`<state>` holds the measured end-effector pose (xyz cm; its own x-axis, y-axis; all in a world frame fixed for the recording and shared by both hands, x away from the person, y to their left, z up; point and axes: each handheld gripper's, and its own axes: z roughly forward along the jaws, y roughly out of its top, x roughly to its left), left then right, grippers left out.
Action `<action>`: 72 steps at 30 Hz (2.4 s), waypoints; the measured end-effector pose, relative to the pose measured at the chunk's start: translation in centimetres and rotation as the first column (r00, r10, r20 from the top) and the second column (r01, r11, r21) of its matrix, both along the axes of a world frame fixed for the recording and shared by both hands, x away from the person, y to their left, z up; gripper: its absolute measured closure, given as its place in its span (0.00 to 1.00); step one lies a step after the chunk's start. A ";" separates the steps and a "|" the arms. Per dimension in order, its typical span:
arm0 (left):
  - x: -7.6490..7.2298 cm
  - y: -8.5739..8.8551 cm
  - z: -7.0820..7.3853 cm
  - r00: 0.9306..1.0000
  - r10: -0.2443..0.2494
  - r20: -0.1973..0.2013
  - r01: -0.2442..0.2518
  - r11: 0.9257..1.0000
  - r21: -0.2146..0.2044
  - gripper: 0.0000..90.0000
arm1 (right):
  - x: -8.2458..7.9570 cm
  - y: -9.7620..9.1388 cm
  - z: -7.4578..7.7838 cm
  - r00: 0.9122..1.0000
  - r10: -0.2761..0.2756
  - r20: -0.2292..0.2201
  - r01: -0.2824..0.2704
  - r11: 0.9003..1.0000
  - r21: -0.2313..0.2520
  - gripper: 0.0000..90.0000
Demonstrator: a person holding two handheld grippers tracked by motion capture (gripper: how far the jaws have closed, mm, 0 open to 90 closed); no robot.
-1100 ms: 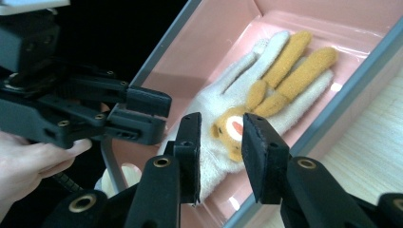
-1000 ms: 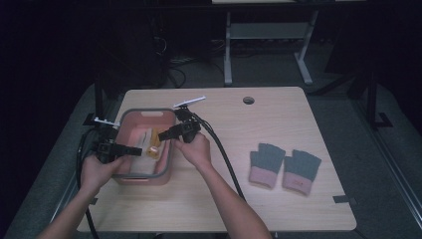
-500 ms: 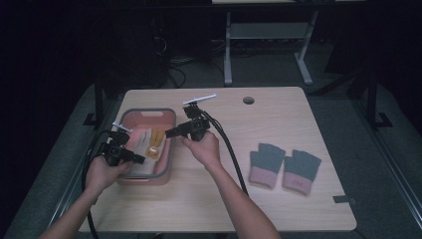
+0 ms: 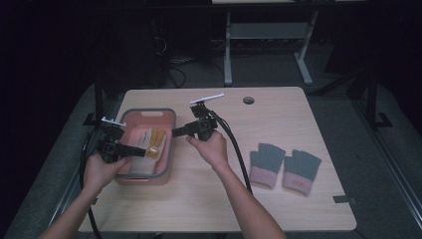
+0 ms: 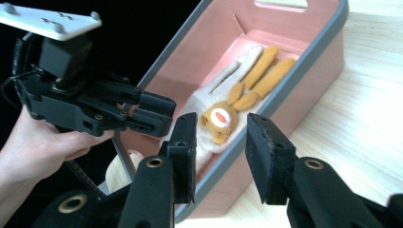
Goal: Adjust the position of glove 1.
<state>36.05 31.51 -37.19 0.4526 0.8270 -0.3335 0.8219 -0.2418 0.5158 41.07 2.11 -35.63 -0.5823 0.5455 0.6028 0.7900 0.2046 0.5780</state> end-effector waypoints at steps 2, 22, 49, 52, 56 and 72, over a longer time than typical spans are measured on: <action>0.0 -0.2 0.4 1.000 -0.008 0.011 0.008 1.000 -0.003 0.71 | 0.0 -0.4 0.0 1.000 0.004 0.000 -0.004 1.000 0.001 0.70; -0.4 -1.8 2.2 0.997 -0.024 0.076 0.031 0.995 -0.094 0.64 | -0.3 -3.7 0.5 0.999 -0.052 0.011 0.052 0.999 0.000 0.61; 0.0 -6.1 3.1 0.990 -0.094 0.103 0.109 0.983 -0.148 0.56 | -1.4 -10.4 -0.3 0.990 -0.140 -0.004 0.140 0.990 0.008 0.59; 0.1 -6.7 3.2 0.989 -0.107 0.103 0.122 0.982 -0.147 0.56 | -1.6 -11.2 -0.4 0.988 -0.153 -0.010 0.153 0.988 0.009 0.58; 0.2 -7.7 3.3 0.987 -0.123 0.103 0.137 0.979 -0.148 0.55 | -1.8 -12.4 -0.8 0.984 -0.177 -0.020 0.177 0.984 0.026 0.58; 0.6 -11.4 3.3 0.977 -0.183 0.112 0.200 0.966 -0.165 0.50 | -2.5 -16.2 -1.6 0.976 -0.216 -0.031 0.216 0.976 -0.006 0.55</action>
<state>36.65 20.08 -33.89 0.6335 0.6544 -0.4130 0.7144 -0.2895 0.6371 38.53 -14.07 -37.25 -0.4313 0.6580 0.6173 0.8337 0.0291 0.5515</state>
